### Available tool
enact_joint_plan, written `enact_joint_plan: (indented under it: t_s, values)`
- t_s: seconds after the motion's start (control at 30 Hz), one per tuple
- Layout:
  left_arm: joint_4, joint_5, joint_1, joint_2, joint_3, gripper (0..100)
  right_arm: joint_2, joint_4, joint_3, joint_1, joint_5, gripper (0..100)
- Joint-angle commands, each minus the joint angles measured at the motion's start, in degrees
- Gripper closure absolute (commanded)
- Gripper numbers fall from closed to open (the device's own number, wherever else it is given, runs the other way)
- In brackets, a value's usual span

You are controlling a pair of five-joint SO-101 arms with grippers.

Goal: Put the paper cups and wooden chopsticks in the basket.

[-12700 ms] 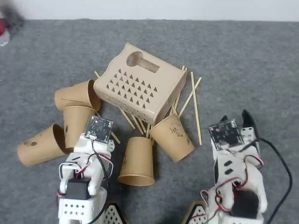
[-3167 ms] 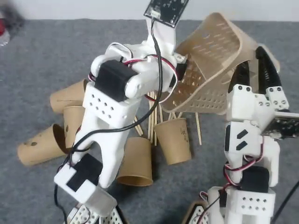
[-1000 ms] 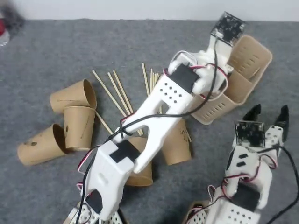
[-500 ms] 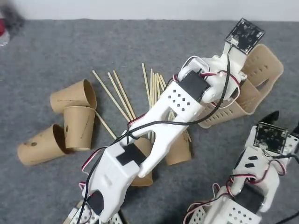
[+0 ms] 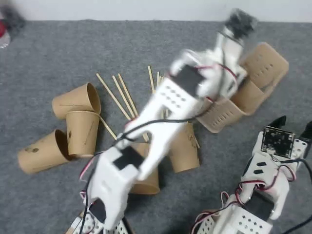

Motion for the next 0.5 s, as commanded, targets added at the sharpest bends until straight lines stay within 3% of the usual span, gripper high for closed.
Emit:
enact_joint_plan:
  t_s: [0.0,0.27,0.47]
  values:
    - [1.5,0.2,-6.7,-10.9,-1.5,79,0.7,-0.7,-0.8,-1.4,0.8,79.0]
    - [5.5,-0.2,-9.8,-10.4,0.1,79,0.7,2.0,-1.6,-4.9,0.8,79.0]
    - [11.0,-0.2,-14.9,-15.3,-7.6,79,0.7,6.0,-7.6,-6.3,0.5,79.0]
